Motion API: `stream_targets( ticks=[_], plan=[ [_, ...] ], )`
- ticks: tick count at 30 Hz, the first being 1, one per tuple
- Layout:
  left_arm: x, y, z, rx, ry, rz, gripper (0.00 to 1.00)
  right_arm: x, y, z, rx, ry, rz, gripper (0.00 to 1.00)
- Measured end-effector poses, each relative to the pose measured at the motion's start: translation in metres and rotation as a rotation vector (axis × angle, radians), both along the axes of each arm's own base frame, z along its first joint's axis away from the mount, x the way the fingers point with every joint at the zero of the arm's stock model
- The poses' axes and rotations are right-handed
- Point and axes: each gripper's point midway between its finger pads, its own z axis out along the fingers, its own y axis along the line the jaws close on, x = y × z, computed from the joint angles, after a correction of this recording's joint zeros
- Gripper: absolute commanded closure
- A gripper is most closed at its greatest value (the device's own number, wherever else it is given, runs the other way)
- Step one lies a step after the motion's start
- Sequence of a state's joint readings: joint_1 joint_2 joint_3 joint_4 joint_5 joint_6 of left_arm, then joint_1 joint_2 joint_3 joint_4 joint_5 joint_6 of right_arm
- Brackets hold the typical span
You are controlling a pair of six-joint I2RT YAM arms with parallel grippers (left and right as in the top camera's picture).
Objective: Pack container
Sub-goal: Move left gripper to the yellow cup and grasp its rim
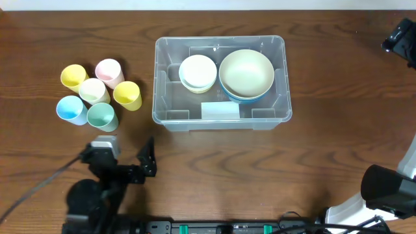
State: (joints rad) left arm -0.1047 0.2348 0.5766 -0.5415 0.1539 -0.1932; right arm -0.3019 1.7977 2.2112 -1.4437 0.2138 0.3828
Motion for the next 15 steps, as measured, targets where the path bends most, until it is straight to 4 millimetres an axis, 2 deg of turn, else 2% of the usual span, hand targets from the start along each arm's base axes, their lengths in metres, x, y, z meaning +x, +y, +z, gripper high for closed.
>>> stream_targets(
  ticks=[2,6,11,15],
  plan=[
    [-0.008,0.002,0.032,0.028,0.070,-0.001,0.02,0.000,0.000,0.000,0.001,0.000,0.001,0.01],
    [-0.007,0.003,0.067,0.074,0.241,-0.003,0.02,0.000,0.000,0.000,0.002,0.000,0.001,0.01],
    [0.019,-0.001,0.099,0.102,0.400,-0.025,0.02,0.000,0.000,0.000,0.002,-0.001,0.001,0.01],
    [0.046,-0.021,0.110,0.059,0.440,-0.115,0.02,0.000,0.000,0.000,0.002,-0.001,0.001,0.01]
  ],
)
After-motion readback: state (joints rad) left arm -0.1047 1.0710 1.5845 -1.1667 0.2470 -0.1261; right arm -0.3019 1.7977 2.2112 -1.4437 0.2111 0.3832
